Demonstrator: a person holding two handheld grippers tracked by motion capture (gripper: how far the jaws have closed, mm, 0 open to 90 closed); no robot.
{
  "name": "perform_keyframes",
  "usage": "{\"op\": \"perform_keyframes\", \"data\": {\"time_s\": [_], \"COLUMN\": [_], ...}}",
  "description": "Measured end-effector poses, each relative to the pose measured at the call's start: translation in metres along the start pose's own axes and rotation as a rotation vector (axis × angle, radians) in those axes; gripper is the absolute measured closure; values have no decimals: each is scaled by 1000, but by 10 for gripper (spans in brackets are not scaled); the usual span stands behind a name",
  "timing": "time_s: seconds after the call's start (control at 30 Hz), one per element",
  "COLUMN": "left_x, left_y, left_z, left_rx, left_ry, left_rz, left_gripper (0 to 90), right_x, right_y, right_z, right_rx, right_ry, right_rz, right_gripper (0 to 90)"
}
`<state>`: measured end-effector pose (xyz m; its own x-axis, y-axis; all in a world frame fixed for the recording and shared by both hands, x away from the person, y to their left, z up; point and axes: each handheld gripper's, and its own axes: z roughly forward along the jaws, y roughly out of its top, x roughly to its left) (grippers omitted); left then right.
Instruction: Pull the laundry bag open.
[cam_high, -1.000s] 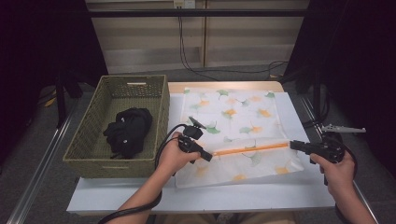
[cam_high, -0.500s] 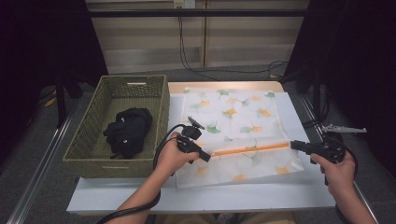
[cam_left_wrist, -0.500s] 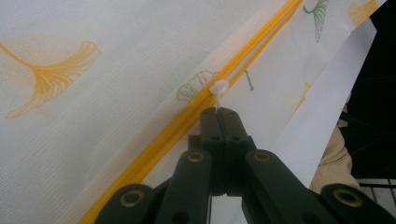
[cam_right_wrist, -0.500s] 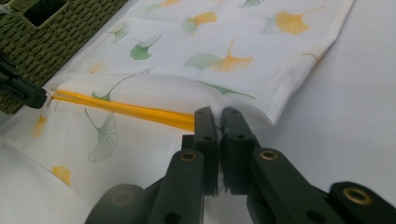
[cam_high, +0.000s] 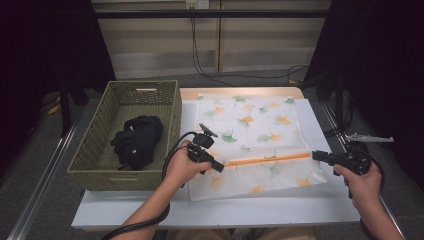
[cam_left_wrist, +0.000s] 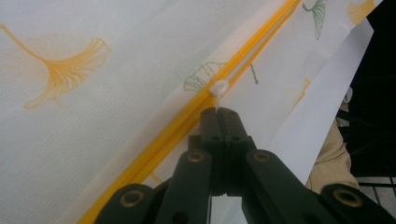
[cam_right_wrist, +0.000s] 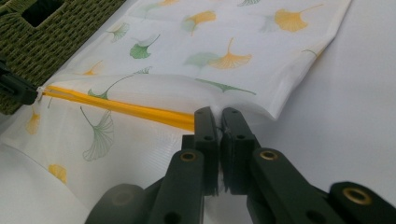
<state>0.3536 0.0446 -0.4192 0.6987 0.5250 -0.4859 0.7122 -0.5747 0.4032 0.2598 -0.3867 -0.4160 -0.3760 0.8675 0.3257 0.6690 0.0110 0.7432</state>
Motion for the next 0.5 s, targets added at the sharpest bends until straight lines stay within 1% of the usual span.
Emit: {"op": "perform_keyframes", "data": {"time_s": [0.03, 0.1, 0.13, 0.17, 0.23, 0.3, 0.37, 0.4, 0.43, 0.47, 0.5], "left_x": [0, -1, -3, -2, -3, -2, -2, -2, -2, 1, -1], "left_y": [0, 1, 2, 2, 3, 3, 3, 3, 2, 2, 2], "left_z": [0, -2, -1, -2, -2, -3, -3, -4, -3, -5, -6], "left_rx": [-10, -2, -25, 3, 4, 3, 7, 2, -21, 6, 8], "left_ry": [1, 0, 2, 3, 9, 1, 9, 14, 12, 7, 10], "left_rz": [-5, 2, -23, -1, -1, 1, 0, -12, -42, -6, -13], "left_gripper": [900, 900, 900, 900, 900, 900, 900, 900, 900, 900, 900], "right_x": [0, 0, 0, 0, 0, 0, 0, -1, -2, -3, -3], "right_y": [0, 0, 0, 0, 0, 0, 1, 0, 0, 0, 0], "right_z": [0, 0, 1, 1, 0, 0, 0, -1, -1, -2, -2], "right_rx": [-2, 1, 2, 2, 0, -1, 0, 0, -2, -4, -3], "right_ry": [-1, 1, 0, -1, -3, -10, -17, -21, -18, -28, -25], "right_rz": [1, 5, 5, 3, 3, -1, -5, -2, 1, -2, 4], "right_gripper": [863, 864, 864, 863, 864, 864, 864, 864, 864, 864, 864]}}
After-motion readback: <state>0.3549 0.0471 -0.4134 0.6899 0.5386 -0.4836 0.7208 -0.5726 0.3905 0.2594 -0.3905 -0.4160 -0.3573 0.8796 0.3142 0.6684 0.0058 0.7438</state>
